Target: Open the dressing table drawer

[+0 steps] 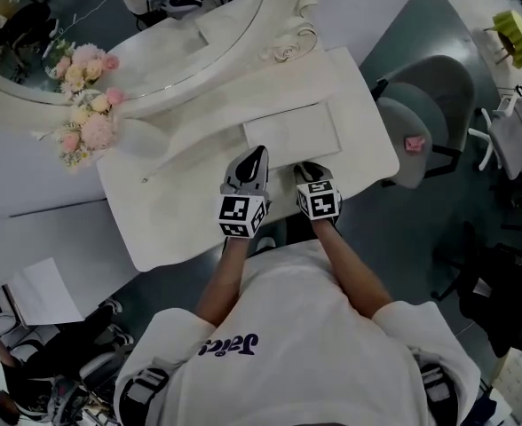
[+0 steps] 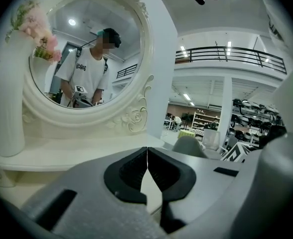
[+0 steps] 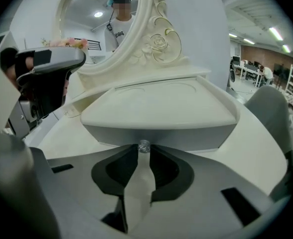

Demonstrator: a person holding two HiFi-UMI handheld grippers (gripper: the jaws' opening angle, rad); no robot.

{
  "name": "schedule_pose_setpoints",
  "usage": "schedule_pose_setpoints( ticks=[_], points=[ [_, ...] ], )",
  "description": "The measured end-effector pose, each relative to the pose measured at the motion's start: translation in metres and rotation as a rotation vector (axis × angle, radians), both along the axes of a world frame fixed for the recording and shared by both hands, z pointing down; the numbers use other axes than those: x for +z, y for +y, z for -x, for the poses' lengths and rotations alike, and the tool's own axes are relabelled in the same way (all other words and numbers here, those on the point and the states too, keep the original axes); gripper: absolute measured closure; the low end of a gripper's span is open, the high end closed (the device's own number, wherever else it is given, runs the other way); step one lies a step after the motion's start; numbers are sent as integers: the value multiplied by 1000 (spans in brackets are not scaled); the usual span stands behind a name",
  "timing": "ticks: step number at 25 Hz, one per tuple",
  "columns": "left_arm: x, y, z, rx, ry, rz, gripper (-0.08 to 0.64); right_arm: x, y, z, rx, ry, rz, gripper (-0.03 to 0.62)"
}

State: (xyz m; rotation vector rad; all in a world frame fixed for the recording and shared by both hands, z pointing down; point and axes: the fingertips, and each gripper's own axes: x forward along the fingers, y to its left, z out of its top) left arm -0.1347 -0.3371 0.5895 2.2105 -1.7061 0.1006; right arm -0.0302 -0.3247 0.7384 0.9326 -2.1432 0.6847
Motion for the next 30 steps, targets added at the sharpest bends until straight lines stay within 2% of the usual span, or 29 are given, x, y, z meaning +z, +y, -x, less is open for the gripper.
schedule_pose_setpoints(
  ticks=[1,16,28,30],
  points=[
    [0,0,1,-2,2,3,545,0,0,0,4,1,1,518],
    [-6,16,-3,-5,16,1,545,-1,12,-6,13,14,13,522],
    [-12,40,-23,39,18,-1,545,-1,40,-22,41,10,17,522],
    [-16,43,-28,58,-6,-12,545,-1,44,-23,45,10,14,522]
  ],
)
